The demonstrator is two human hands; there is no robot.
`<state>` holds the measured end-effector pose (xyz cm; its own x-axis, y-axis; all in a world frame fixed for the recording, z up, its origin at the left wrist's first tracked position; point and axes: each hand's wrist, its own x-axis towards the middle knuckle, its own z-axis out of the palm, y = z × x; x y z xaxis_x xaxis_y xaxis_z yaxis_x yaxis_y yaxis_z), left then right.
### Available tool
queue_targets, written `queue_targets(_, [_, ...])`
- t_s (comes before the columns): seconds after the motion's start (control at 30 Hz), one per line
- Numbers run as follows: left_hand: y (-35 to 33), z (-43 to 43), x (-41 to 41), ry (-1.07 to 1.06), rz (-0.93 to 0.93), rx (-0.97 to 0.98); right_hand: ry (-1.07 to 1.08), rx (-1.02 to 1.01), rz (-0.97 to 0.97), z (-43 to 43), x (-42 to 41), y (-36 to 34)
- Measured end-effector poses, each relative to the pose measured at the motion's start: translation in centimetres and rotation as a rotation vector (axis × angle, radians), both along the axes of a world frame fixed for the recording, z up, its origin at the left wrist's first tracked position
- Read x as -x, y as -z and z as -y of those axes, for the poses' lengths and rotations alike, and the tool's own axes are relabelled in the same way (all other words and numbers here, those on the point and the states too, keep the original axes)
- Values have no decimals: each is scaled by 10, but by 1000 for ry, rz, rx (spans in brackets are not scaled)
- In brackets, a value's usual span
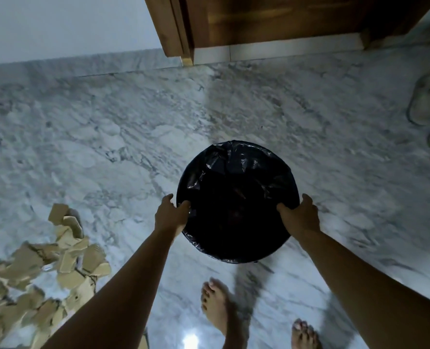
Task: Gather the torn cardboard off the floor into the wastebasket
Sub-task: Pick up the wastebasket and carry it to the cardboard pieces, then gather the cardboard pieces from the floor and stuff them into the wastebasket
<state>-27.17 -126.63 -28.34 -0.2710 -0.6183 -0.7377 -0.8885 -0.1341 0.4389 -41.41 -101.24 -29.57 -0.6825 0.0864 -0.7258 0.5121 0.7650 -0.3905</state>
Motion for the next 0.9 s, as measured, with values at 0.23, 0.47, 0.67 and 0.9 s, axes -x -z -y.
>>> queue_targets(0.23, [-128,-32,-8,27,-72,87,-429,123,-87,10,-6,-127])
queue_targets(0.47, [-335,-88,-81,-51,-201,237,-876,216,-177,6,-57,-350])
queue_targets(0.67, [-441,-143,-193,-210,-276,344,-1181,291,-257,-9,-142,-472])
queue_targets(0.9, [-492,-194,-350,-390,-209,453,-1534,335,-309,-12,-275,-520])
